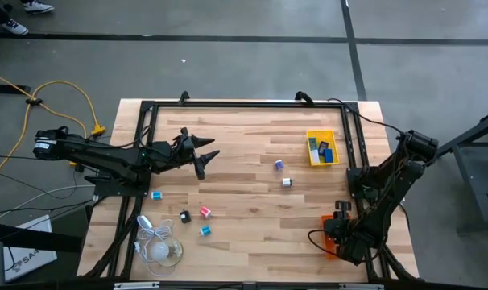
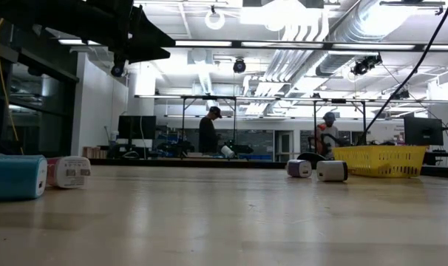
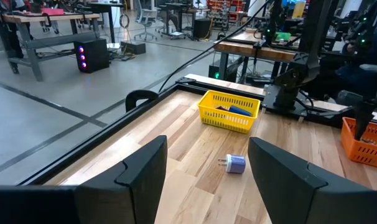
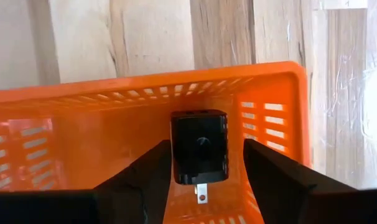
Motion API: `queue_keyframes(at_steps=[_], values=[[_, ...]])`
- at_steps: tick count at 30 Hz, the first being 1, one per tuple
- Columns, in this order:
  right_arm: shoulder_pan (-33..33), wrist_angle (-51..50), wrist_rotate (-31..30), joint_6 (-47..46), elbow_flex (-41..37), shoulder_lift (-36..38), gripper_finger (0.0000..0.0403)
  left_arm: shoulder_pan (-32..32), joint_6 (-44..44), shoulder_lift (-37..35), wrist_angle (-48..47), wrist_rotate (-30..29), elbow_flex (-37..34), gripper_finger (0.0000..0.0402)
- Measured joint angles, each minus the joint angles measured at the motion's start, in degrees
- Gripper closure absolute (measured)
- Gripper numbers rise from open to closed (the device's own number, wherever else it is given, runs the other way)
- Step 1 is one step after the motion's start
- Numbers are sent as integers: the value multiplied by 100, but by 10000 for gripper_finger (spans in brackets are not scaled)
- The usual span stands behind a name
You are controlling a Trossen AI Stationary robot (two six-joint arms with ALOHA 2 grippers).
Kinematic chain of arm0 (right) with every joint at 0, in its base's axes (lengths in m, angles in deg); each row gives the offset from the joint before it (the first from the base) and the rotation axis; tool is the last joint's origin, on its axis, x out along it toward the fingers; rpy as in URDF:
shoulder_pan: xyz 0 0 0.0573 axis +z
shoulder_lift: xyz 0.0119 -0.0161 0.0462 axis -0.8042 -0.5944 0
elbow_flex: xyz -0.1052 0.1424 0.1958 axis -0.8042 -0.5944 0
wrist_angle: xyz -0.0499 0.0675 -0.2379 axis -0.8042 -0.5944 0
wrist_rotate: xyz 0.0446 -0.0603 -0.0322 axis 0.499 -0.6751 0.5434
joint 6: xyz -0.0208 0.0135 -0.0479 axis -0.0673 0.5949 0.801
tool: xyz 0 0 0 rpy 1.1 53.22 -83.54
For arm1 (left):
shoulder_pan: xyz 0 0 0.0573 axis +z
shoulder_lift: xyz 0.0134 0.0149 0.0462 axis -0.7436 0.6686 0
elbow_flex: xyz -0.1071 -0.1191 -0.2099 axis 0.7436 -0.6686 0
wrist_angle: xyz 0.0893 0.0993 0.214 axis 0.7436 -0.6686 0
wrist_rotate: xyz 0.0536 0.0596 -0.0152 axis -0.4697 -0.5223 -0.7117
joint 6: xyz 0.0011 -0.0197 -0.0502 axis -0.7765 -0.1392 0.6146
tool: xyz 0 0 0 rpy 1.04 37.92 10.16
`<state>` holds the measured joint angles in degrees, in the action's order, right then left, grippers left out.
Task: Pick & Place Office items
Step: Put the white charger adapter into the orange bin
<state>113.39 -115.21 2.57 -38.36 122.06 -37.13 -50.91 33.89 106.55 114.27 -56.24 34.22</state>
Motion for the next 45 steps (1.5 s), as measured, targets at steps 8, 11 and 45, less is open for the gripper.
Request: queue_keyframes(at_steps=[8, 11, 45], values=[[-228, -35, 2, 0, 0, 484, 216, 0, 0, 0, -2, 0, 0, 183], [-339, -42, 3, 2, 0, 647, 216, 0, 1, 0, -1, 0, 0, 183], [-5094, 1870, 966, 5236, 7, 952, 216, 0, 1, 0, -2, 0, 0, 183]])
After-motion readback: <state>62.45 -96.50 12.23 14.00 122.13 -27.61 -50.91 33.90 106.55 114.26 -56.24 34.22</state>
